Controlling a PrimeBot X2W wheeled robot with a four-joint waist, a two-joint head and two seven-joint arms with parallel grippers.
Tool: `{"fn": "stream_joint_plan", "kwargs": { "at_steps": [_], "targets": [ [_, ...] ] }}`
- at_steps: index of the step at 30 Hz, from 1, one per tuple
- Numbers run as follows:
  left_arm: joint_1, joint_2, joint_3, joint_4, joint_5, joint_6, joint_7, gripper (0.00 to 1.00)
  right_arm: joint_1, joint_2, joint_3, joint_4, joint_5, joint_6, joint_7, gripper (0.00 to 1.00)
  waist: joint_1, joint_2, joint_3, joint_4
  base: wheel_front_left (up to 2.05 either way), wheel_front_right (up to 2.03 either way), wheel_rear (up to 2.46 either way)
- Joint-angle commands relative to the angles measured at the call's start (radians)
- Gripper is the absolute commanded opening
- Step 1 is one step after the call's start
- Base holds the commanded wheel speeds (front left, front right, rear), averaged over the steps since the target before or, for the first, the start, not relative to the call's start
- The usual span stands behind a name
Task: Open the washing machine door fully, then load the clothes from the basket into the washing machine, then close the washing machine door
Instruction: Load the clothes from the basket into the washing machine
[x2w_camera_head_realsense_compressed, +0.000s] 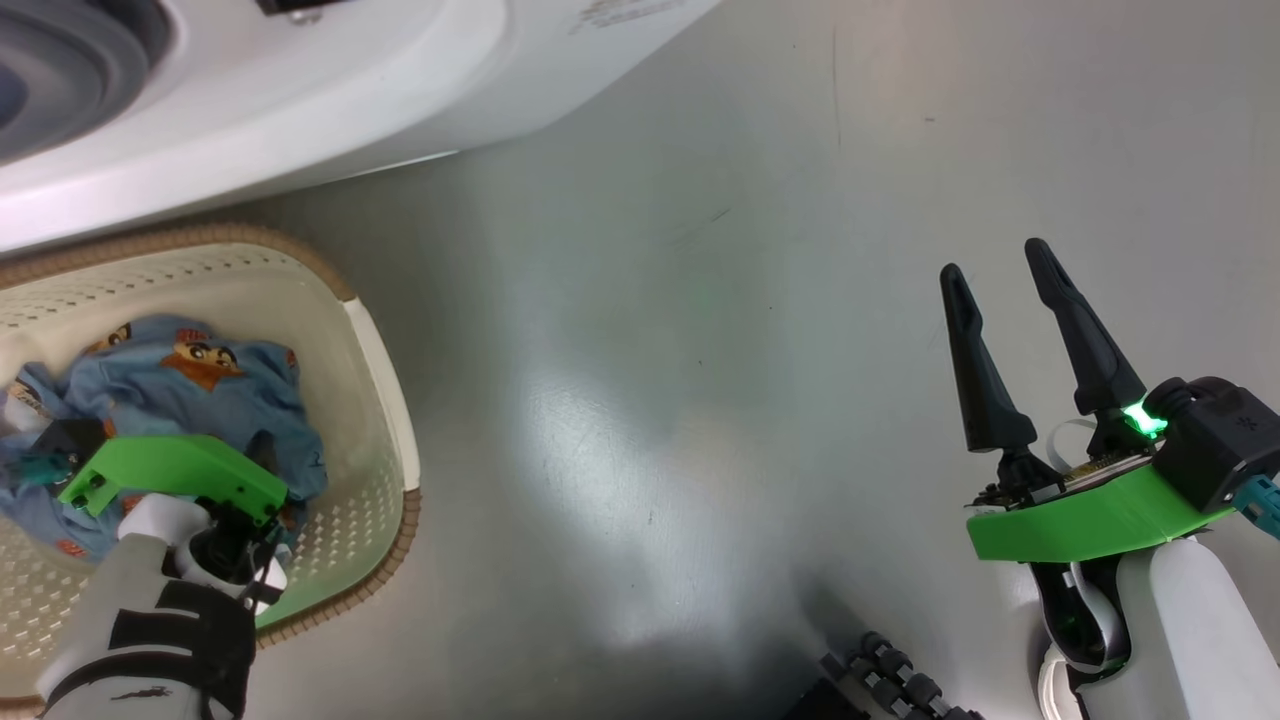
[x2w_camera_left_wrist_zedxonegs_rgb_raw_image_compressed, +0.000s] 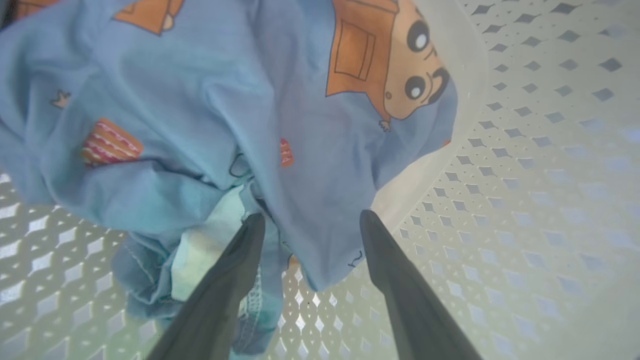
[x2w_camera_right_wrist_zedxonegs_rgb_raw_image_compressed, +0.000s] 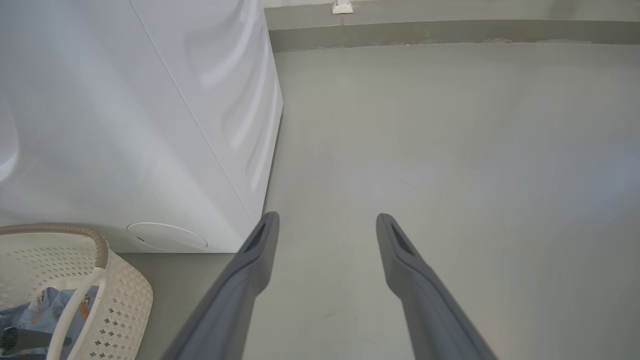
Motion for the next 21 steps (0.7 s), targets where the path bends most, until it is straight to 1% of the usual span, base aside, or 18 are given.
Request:
{"fn": "stream_joint_plan", "kwargs": {
  "at_steps": [1,9,21],
  "targets": [
    [0.033,0.031,0.014,-0.002,-0.010,-0.005,-0.012,1.00,0.018,-0.007,0.020,-0.016,-0.004,0.001,-0.005,1.00,0.0000,0.0000,0.000,-0.002,0.00,0.00,0.00],
    [0.037,0.044,0.010,-0.002,-0.014,-0.014,-0.015,1.00,0.018,0.000,0.022,-0.016,-0.003,0.001,-0.005,1.00,0.0000,0.0000,0.005,-0.010,0.00,0.00,0.00],
    [0.032,0.050,0.003,-0.002,-0.017,-0.003,-0.015,1.00,0.011,0.003,0.028,-0.013,-0.001,0.001,-0.005,1.00,0.0000,0.0000,0.009,-0.014,0.00,0.00,0.00]
  ]
}}
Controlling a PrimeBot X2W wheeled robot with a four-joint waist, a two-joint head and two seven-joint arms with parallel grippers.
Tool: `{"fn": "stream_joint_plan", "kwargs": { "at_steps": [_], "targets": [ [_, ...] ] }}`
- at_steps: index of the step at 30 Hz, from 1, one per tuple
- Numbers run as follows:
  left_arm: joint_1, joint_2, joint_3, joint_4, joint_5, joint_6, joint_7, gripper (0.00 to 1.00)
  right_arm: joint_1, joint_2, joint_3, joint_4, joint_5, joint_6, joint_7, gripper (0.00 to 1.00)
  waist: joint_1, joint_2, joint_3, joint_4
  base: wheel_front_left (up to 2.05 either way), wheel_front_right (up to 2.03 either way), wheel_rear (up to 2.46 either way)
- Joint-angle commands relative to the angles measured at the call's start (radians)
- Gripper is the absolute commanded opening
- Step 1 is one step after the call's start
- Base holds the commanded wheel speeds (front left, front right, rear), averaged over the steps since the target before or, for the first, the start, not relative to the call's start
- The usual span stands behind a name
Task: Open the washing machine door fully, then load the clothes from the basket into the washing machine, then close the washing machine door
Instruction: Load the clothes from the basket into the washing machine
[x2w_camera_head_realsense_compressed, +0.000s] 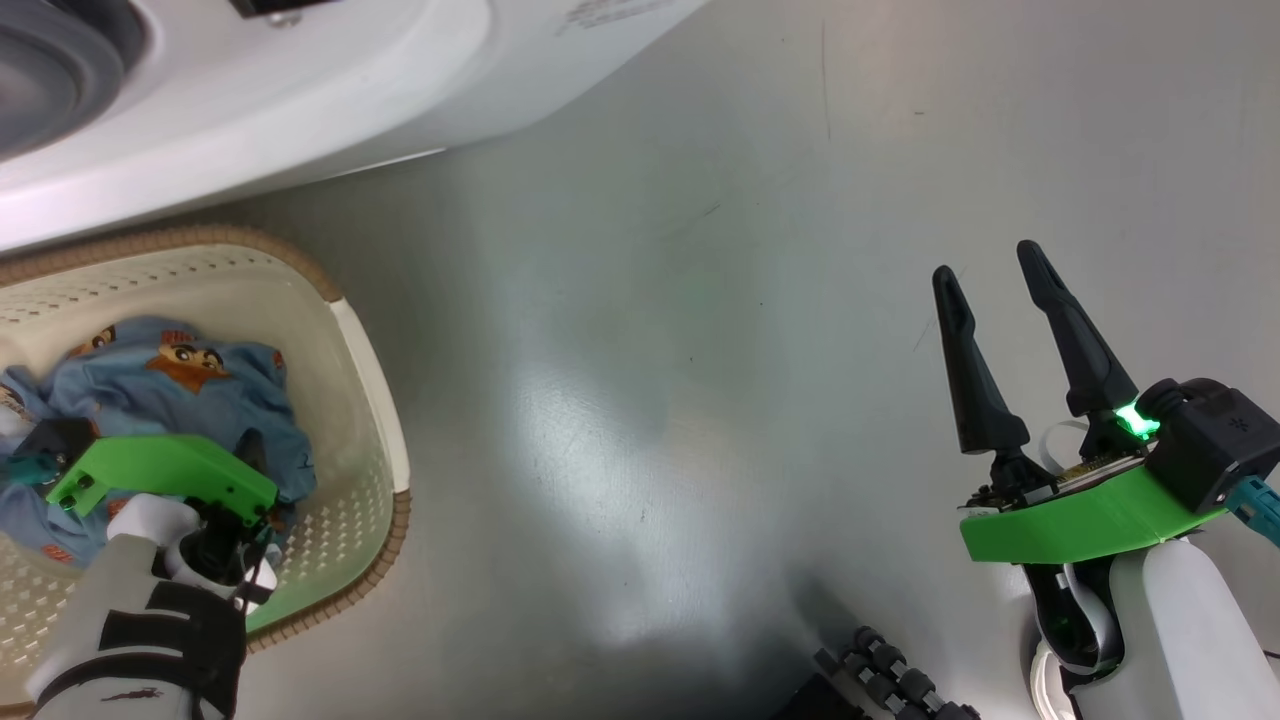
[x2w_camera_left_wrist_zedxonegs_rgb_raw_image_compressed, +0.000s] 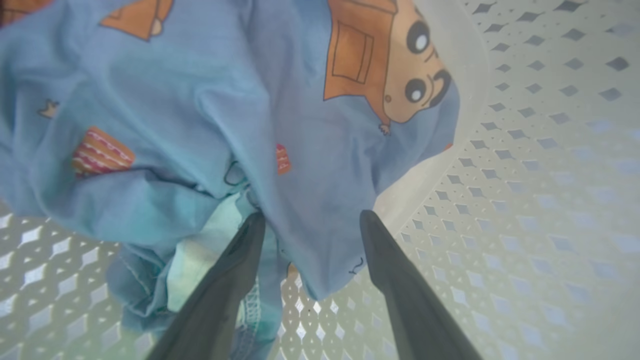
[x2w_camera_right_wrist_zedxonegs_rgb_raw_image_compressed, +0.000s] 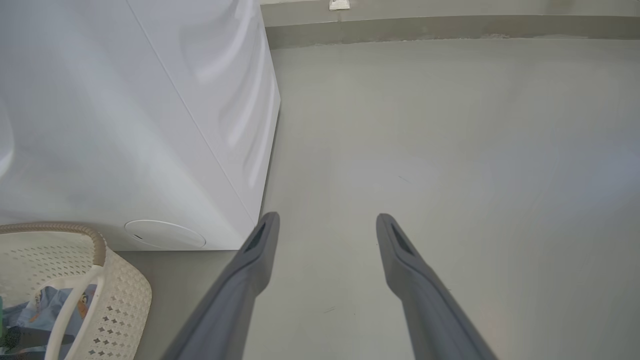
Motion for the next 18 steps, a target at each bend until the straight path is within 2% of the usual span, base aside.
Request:
{"fn": "stream_joint_plan", "kwargs": {
  "at_steps": [1,4,5,10,14,18],
  "targets": [
    [0.031,0.036,0.014,-0.002,-0.010,0.007,-0.007,1.00,0.014,-0.006,0.023,-0.015,-0.001,0.001,-0.005,1.00,0.0000,0.0000,0.000,0.000,0.00,0.00,0.00],
    [0.030,0.037,0.011,-0.002,-0.010,0.010,-0.007,1.00,0.013,-0.005,0.024,-0.015,-0.001,0.001,-0.005,1.00,0.0000,0.0000,0.001,-0.001,0.00,0.00,0.00],
    [0.029,0.037,0.010,-0.002,-0.010,0.011,-0.006,0.97,0.013,-0.005,0.024,-0.015,0.000,0.001,-0.005,1.00,0.0000,0.0000,0.001,-0.001,0.00,0.00,0.00],
    [0.027,0.036,0.005,-0.002,-0.011,0.017,-0.002,0.73,0.010,-0.005,0.025,-0.014,-0.001,0.001,-0.005,1.00,0.0000,0.0000,0.002,-0.002,0.00,0.00,0.00],
    [0.027,0.040,0.003,-0.002,-0.013,0.016,-0.003,0.63,0.006,-0.004,0.026,-0.014,0.000,0.001,-0.005,1.00,0.0000,0.0000,0.005,-0.005,0.00,0.00,0.00],
    [0.028,0.047,0.003,-0.002,-0.016,0.011,-0.006,0.62,0.000,-0.004,0.029,-0.012,0.002,0.001,-0.005,1.00,0.0000,0.0000,0.010,-0.009,0.00,0.00,0.00]
  ]
}}
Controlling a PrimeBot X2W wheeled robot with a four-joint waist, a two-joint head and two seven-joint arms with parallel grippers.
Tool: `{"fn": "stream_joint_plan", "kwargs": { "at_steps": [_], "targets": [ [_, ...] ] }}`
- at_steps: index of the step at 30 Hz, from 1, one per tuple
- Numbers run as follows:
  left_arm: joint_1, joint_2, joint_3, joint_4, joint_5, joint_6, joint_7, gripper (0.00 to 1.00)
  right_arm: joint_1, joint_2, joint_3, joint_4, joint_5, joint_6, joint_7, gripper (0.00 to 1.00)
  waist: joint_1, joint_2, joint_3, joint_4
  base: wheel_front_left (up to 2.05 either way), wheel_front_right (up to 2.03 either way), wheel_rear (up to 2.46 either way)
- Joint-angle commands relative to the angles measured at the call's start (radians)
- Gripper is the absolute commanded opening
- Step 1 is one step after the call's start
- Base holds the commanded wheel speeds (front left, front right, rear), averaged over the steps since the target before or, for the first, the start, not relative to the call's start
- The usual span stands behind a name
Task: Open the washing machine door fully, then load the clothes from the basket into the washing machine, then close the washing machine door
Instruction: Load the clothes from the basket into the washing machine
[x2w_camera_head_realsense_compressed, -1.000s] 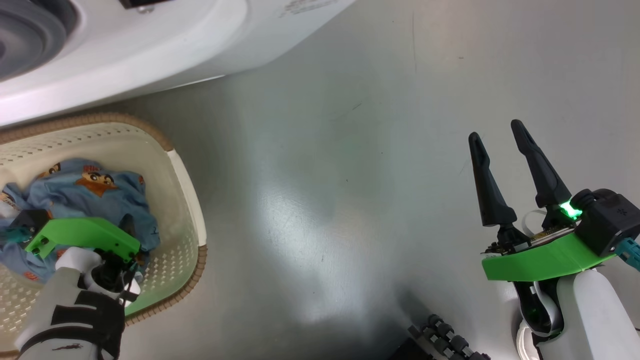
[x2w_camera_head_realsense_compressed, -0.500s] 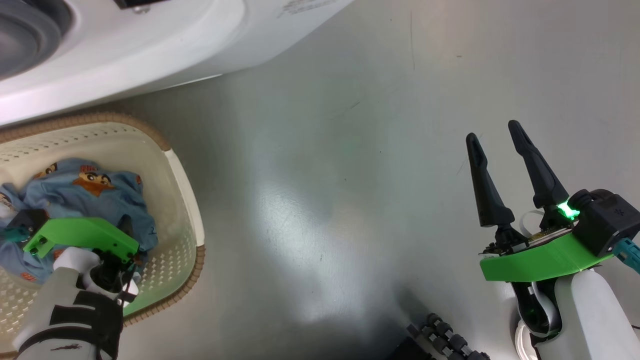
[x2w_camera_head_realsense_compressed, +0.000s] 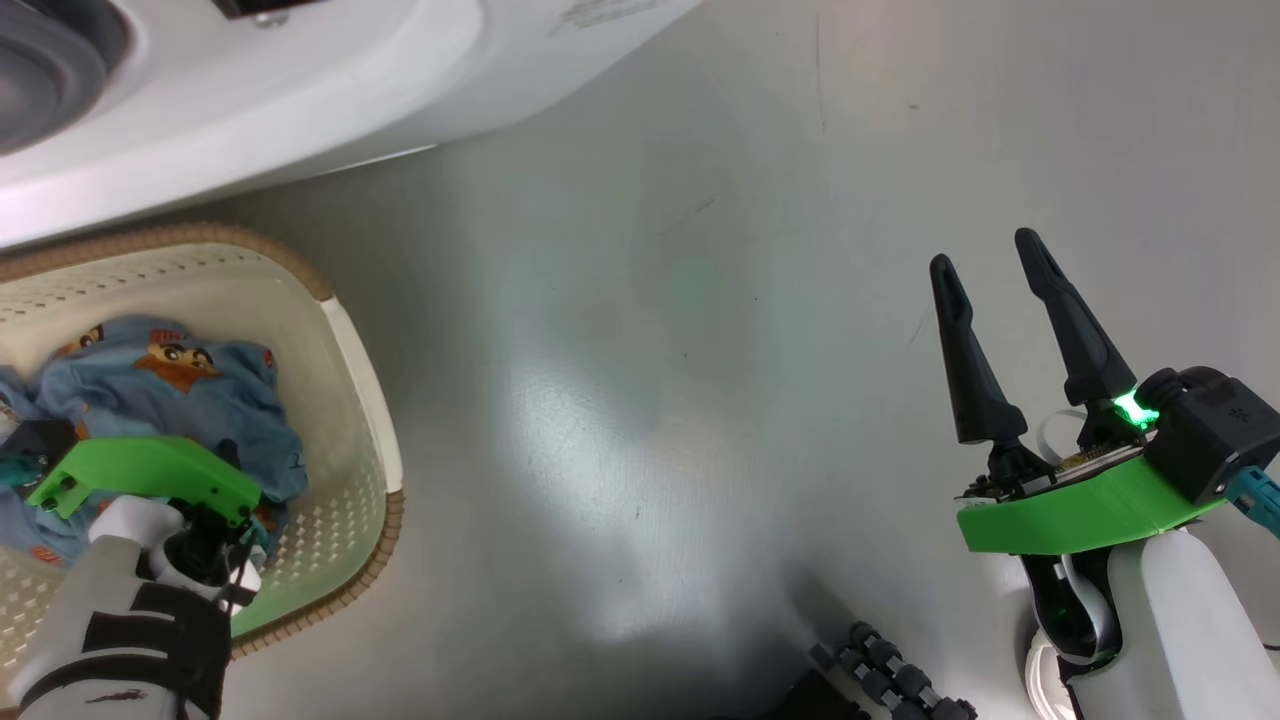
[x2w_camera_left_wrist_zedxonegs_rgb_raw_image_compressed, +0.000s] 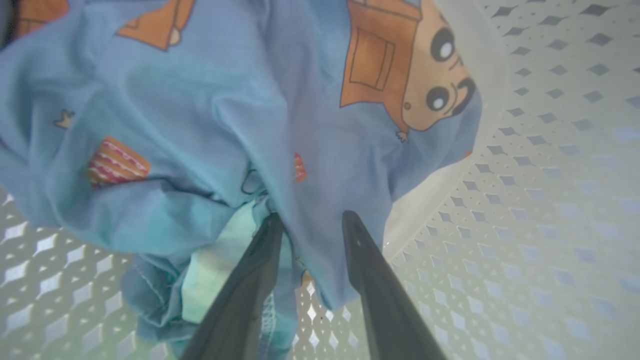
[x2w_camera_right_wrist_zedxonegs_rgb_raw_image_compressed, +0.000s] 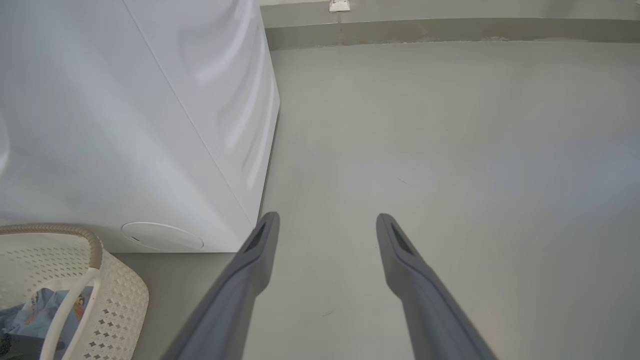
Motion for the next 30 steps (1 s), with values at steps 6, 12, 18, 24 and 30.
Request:
{"fn": "stream_joint_plan", "kwargs": {
  "at_steps": [6,12,18,24,30],
  "targets": [
    [0.030,0.038,0.015,-0.002,-0.014,-0.009,-0.011,0.70,0.011,-0.003,0.025,-0.015,0.002,0.001,-0.005,1.00,0.0000,-0.0001,0.007,-0.003,0.00,0.00,0.00],
    [0.030,0.041,0.013,-0.002,-0.017,-0.012,-0.016,0.71,0.008,-0.002,0.027,-0.016,0.002,0.001,-0.005,1.00,0.0000,-0.0001,0.010,-0.005,0.00,0.00,0.00],
    [0.029,0.040,0.008,-0.002,-0.019,-0.010,-0.017,0.47,0.009,0.000,0.027,-0.016,0.001,0.001,-0.005,1.00,0.0000,-0.0001,0.011,-0.005,0.00,0.00,0.00],
    [0.029,0.042,0.005,-0.002,-0.022,-0.009,-0.016,0.32,0.009,0.001,0.026,-0.016,0.000,0.001,-0.005,1.00,0.0000,-0.0001,0.012,-0.006,0.00,0.00,0.00],
    [0.030,0.043,0.001,-0.002,-0.024,-0.008,-0.020,0.09,0.007,0.001,0.027,-0.015,0.001,0.001,-0.005,1.00,0.0000,-0.0001,0.011,-0.005,0.00,0.00,0.00]
  ]
}}
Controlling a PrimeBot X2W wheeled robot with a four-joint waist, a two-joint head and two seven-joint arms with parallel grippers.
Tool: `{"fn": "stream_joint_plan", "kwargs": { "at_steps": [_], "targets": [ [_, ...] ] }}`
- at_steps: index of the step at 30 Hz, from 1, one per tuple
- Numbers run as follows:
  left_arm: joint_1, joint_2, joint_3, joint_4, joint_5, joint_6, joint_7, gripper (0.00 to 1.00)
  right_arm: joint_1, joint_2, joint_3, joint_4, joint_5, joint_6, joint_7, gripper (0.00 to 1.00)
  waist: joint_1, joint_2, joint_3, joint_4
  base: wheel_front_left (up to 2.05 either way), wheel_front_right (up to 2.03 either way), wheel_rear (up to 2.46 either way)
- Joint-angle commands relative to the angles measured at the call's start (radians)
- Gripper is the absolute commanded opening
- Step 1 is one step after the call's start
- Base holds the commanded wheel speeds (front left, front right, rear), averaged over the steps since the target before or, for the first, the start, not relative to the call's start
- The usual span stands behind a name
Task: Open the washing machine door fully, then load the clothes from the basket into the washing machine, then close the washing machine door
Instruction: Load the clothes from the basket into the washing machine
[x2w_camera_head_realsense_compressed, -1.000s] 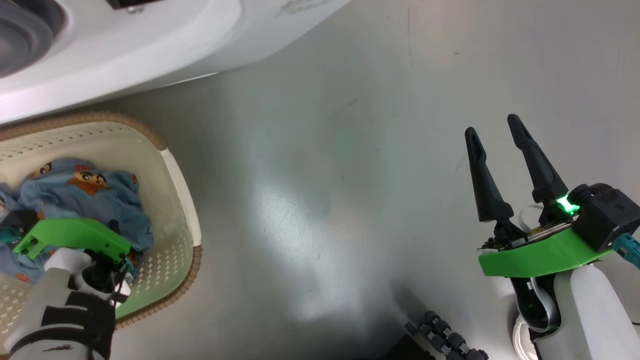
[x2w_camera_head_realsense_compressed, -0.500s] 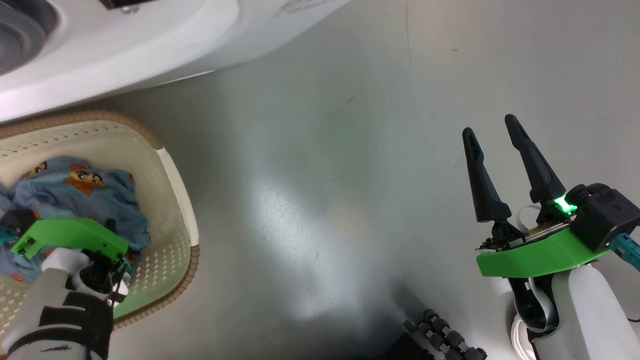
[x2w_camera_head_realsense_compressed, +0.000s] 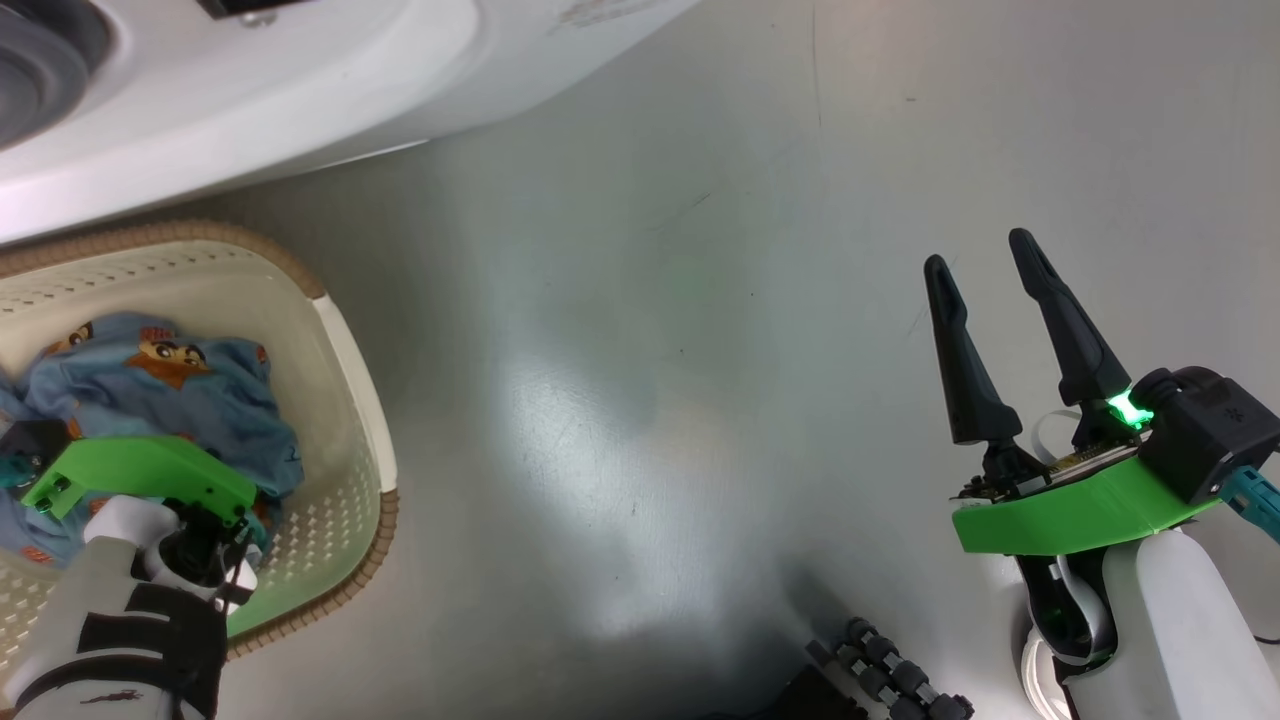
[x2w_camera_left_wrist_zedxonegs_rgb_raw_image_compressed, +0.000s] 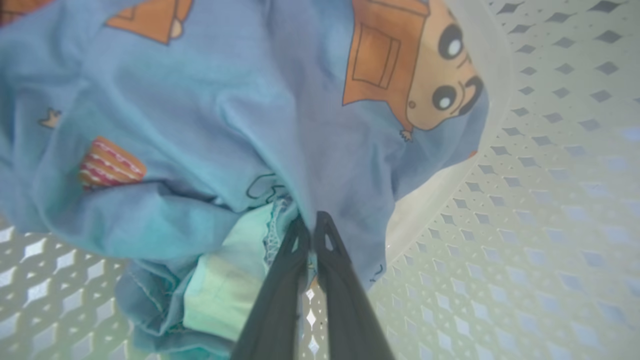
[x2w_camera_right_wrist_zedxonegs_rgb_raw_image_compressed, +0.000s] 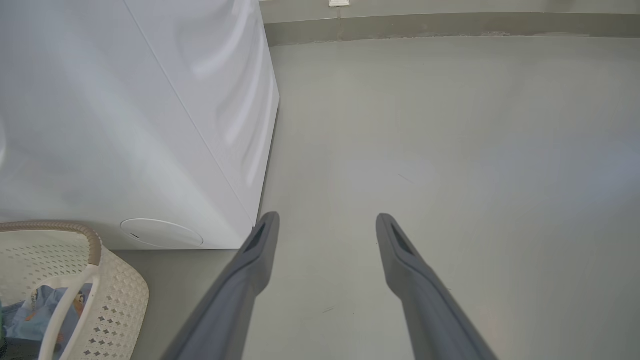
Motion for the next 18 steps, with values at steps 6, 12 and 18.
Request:
{"fn": "stream_joint_plan", "kwargs": {
  "at_steps": [6,12,18],
  "targets": [
    [0.035,0.031,0.011,-0.002,-0.008,0.004,-0.016,0.00,0.007,-0.002,0.024,-0.012,0.001,0.001,-0.005,1.00,0.0000,0.0000,-0.008,0.005,0.00,0.00,0.00],
    [0.048,0.043,0.016,-0.002,-0.020,-0.022,-0.014,0.00,0.008,-0.005,0.022,-0.011,-0.001,0.001,-0.005,1.00,0.0000,0.0000,-0.021,0.017,0.00,0.00,0.00],
    [0.070,0.047,0.008,-0.002,-0.019,-0.069,-0.051,0.00,0.014,-0.010,0.019,-0.010,-0.002,0.001,-0.005,1.00,0.0000,0.0000,-0.052,0.037,0.00,0.00,0.00]
  ]
}}
